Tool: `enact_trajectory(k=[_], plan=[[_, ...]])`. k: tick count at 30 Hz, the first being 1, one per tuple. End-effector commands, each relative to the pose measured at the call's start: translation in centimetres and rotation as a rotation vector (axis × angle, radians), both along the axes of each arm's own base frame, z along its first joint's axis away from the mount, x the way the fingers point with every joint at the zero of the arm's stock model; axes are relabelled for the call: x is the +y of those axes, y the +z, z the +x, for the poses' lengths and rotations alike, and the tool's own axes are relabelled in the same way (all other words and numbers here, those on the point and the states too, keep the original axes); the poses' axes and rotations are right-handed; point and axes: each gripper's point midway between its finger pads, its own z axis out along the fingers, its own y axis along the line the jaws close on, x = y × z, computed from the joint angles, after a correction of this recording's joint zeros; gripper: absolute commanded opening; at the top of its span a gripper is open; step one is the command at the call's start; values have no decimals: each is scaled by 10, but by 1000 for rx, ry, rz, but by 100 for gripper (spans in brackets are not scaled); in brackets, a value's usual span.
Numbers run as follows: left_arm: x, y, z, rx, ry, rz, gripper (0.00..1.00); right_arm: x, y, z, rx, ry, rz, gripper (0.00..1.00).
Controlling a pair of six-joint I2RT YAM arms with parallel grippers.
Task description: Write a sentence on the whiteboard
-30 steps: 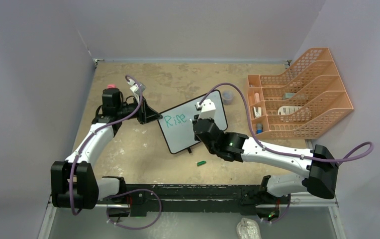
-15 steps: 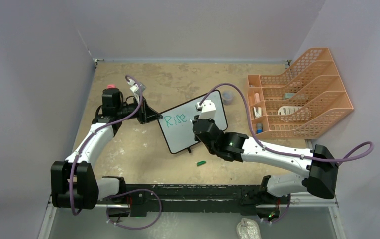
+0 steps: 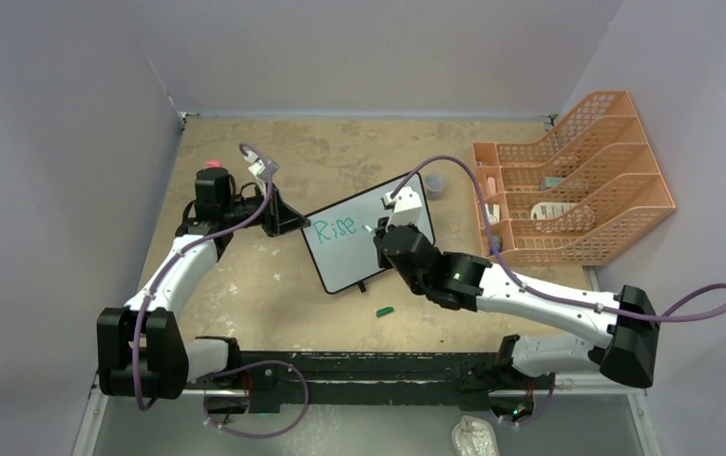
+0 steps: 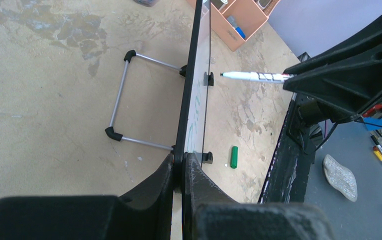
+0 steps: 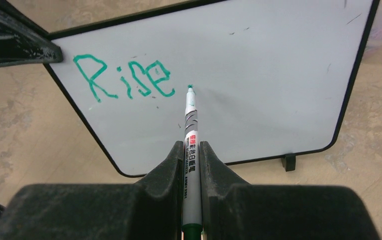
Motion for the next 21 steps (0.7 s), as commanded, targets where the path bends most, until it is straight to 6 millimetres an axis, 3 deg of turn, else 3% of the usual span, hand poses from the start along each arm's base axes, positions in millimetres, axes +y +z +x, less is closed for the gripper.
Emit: enact_trajectory(k=[1,8,21], plan=[[2,3,9,-39,14,30,0,-12,32,15,-64,-33,34,0],[2,2,9,-38,16,32,0,-26,37,25,-97,-48,62,0],[2,2,9,-37,13,32,0,-17,40,31,-126,8,103,0]])
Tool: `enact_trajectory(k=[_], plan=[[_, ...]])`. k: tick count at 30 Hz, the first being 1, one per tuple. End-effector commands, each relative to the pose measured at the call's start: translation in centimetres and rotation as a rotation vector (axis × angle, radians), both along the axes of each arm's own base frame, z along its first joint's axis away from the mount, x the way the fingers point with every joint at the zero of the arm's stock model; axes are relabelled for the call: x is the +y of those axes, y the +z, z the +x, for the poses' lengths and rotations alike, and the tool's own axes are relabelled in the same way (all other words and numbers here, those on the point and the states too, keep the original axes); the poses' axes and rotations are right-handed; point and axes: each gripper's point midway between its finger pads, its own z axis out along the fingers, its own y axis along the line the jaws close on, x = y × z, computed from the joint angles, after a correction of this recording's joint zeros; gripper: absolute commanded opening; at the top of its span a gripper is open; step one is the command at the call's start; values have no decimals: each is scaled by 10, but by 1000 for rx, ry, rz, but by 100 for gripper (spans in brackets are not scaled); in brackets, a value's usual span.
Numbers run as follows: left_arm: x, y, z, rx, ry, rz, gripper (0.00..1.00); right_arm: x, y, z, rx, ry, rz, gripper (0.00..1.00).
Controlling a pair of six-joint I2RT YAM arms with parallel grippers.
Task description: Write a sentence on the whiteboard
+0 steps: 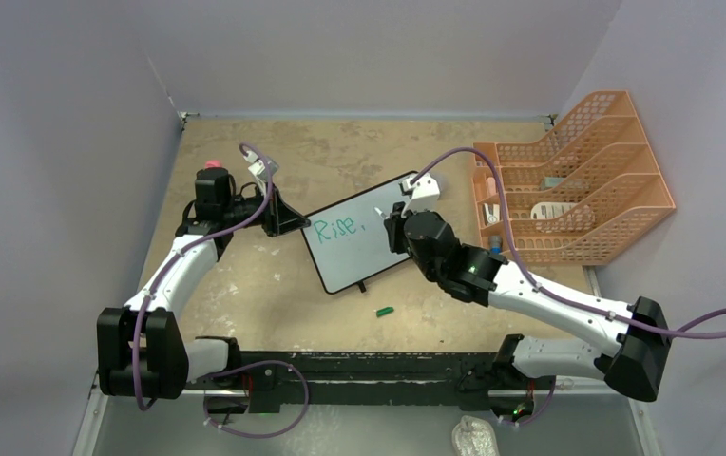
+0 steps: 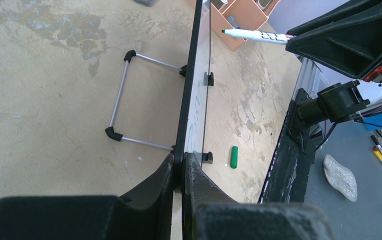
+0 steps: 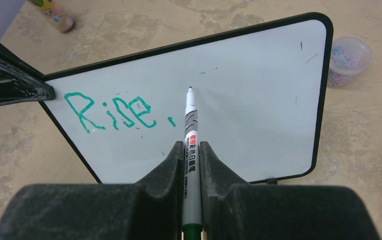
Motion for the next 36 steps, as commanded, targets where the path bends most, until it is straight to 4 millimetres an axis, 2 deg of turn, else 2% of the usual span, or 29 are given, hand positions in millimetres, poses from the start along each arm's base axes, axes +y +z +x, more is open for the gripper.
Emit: enact_trajectory(k=[1,10,19,36], plan=[[2,2,9,-37,14,32,0,8,16,5,-51,24,44,0],[2,2,9,-39,15,33,0,12,11,6,-44,35,26,0],[2,2,9,-38,13,32,0,1,-5,6,-7,-19,-3,0],[2,2,9,-37,14,33,0,10,0,9,-20,6,7,0]])
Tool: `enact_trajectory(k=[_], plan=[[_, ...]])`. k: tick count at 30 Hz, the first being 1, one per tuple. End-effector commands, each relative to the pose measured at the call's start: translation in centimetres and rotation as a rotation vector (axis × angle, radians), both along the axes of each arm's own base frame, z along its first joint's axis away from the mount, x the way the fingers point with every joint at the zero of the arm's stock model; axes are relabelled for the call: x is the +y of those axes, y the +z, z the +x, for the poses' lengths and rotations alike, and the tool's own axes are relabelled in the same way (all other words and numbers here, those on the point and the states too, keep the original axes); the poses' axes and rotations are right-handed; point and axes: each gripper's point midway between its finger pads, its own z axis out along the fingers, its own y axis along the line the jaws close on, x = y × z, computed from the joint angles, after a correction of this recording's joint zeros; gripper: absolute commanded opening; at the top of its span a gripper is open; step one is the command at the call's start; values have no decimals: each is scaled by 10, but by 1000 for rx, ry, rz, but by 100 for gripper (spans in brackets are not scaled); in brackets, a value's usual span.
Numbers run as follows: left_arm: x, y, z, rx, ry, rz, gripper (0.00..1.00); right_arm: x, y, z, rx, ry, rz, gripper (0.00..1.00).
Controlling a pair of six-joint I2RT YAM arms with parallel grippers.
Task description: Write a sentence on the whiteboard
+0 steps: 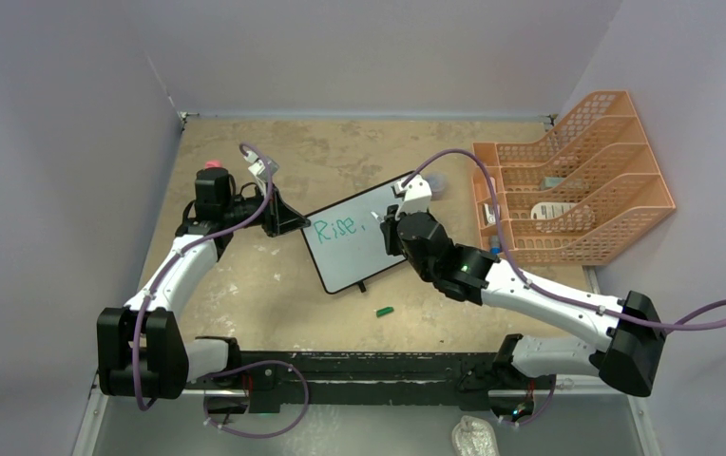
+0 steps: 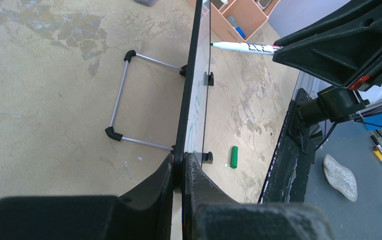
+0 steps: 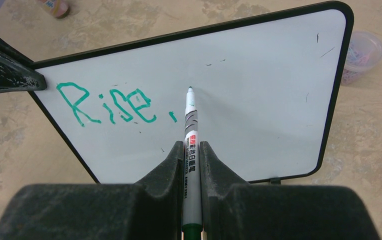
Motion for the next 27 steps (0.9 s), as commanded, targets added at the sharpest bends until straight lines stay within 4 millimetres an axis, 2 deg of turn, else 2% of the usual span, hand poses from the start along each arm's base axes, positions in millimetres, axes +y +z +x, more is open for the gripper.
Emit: enact_trajectory(k=[1,27], plan=[[2,2,9,-38,14,32,0,3,15,7,-38,-17,37,0],[2,1,10,-39,17,36,0,10,17,10,-42,0,45,0]])
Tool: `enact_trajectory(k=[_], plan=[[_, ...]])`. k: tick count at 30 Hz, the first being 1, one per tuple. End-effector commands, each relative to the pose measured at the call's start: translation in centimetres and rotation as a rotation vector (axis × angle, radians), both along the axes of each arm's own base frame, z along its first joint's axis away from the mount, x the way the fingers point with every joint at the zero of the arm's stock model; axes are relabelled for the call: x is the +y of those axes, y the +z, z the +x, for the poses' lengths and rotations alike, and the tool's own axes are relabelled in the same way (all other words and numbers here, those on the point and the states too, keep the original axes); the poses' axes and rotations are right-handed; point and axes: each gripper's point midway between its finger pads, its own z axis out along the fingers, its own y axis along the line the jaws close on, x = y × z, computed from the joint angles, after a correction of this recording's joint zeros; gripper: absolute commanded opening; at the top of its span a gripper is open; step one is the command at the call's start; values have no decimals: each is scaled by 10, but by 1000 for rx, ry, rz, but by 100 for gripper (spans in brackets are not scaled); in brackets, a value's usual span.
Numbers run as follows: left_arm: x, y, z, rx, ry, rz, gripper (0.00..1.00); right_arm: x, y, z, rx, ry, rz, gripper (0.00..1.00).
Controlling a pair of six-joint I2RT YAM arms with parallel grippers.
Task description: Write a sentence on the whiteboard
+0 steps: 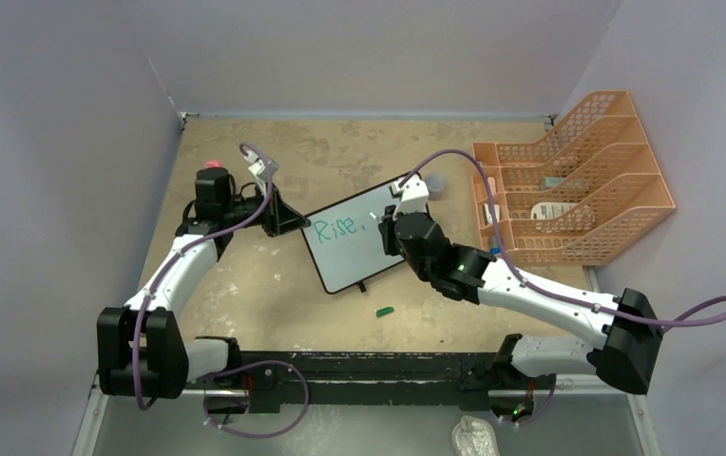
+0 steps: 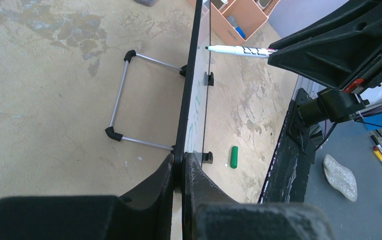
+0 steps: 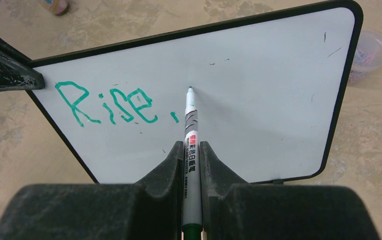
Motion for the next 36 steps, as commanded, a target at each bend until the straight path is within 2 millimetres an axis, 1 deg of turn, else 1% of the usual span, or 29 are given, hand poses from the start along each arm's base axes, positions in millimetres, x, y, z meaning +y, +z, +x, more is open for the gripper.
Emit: enact_trajectory(k=[1,9,22,30,36], plan=[[2,1,10,-38,18,36,0,6,21,8,-47,-6,48,0],[2,2,10,-39,16,35,0,7,18,10,-46,-12,38,0],[2,1,10,-37,16,36,0,0,4,11,-23,-49,4,0],[2,1,9,-35,16,35,0,-10,-1,7,-6,-72,0,0],[2,2,10,-38,14,34,0,-14,-11,0,30,-68,-7,0]])
